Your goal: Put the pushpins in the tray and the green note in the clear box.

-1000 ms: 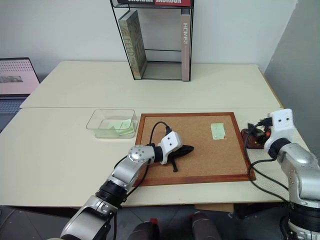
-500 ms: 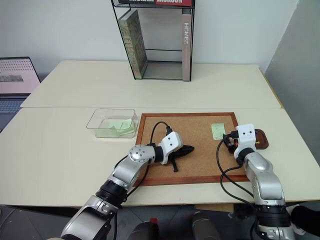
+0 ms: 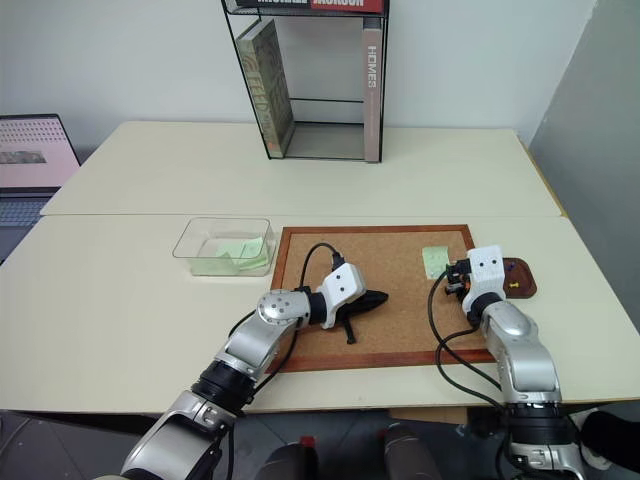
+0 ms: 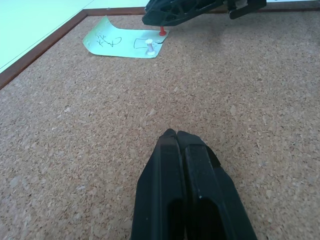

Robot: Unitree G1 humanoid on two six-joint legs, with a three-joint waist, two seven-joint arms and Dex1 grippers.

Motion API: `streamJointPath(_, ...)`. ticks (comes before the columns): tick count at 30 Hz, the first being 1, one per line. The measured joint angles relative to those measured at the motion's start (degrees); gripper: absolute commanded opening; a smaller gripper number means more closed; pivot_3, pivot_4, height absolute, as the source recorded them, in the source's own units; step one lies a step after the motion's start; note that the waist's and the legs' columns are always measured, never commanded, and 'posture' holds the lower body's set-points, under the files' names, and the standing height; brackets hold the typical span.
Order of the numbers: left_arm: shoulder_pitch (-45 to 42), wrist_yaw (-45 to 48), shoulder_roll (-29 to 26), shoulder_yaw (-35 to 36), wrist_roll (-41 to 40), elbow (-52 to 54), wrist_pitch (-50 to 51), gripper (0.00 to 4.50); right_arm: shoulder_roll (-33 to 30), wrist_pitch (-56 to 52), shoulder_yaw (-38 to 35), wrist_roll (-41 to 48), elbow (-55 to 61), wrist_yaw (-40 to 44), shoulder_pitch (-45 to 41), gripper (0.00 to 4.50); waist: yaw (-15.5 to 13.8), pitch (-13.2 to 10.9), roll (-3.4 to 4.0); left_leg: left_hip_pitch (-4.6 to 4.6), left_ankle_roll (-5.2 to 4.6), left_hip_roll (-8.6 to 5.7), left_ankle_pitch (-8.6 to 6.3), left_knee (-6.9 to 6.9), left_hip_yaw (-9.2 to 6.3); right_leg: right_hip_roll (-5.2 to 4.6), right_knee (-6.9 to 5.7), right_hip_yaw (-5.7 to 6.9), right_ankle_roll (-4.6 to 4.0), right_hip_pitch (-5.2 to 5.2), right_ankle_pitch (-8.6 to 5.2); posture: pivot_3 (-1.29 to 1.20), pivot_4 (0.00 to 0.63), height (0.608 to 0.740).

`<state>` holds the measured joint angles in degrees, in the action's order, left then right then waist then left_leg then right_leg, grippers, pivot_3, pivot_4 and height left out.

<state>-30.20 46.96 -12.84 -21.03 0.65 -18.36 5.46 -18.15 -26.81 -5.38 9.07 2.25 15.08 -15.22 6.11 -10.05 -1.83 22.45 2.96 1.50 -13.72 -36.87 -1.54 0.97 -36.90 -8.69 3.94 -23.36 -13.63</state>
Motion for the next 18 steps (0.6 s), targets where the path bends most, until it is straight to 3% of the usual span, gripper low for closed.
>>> streamJointPath(2,0.0,0.0,0.0,0.0,0.0,0.0,0.0,0.00,0.3,0.0,0.1,0.0,0.0,0.0,0.0,0.02,0.0,0.0,0.00,0.00,0.00,0.00,0.00,0.00,0.00,0.00,0.00,0.00,0.00,0.00,0.00,0.00,0.150,0.740)
streamJointPath(14,0.1,0.0,0.0,0.0,0.1,0.0,0.0,0.00,0.7,-0.4,0.1,0.2,1.1,-0.2,0.5,0.02,0.0,0.0,-0.01,0.00,0.00,0.00,0.00,0.01,-0.01,0.00,0.01,0.00,0.00,0.00,0.00,0.00,0.150,0.740)
streamJointPath(18,0.2,-0.1,0.0,0.0,0.2,0.0,0.0,0.00,1.4,-0.1,-0.6,0.8,2.6,-0.6,1.8,0.63,0.0,0.0,-0.01,0.01,0.00,0.00,0.00,0.02,-0.01,0.00,0.02,0.00,-0.01,0.00,0.00,0.00,0.150,0.740)
